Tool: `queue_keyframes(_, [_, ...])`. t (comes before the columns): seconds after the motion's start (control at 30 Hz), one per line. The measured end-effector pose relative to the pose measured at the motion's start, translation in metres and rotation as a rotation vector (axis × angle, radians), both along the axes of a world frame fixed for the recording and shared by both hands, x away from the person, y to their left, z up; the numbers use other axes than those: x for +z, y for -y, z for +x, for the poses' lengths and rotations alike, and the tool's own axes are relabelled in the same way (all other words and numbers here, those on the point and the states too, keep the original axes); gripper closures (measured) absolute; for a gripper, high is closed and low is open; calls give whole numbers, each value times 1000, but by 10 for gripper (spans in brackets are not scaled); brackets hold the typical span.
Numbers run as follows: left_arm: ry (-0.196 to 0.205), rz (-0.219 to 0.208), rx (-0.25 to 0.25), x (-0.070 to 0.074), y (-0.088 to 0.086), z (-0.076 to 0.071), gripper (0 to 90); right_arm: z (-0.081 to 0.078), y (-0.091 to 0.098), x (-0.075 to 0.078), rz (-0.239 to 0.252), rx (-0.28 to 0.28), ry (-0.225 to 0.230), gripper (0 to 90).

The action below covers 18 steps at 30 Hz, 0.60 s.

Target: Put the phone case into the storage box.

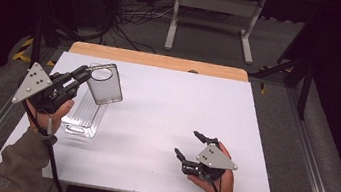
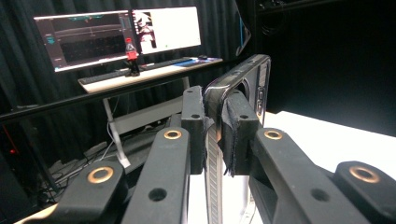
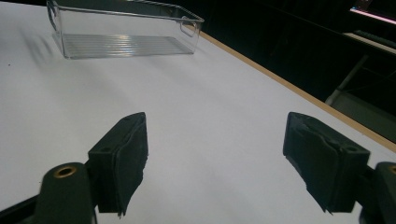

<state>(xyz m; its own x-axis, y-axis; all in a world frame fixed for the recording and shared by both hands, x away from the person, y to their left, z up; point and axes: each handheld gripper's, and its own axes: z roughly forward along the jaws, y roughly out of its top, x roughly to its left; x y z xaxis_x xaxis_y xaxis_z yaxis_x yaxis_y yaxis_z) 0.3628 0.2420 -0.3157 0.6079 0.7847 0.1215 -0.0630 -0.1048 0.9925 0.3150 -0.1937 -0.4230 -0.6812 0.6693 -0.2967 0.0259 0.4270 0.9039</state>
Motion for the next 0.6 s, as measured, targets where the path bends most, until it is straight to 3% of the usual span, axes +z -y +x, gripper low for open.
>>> queue_keyframes(0.13, [0, -3, 3, 1, -2, -1, 807, 1, 1, 0, 2, -25, -7, 235])
queue_keyframes(0.6, [3, -2, 32, 1, -12, 2, 807, 1, 1, 0, 1, -22, -7, 234])
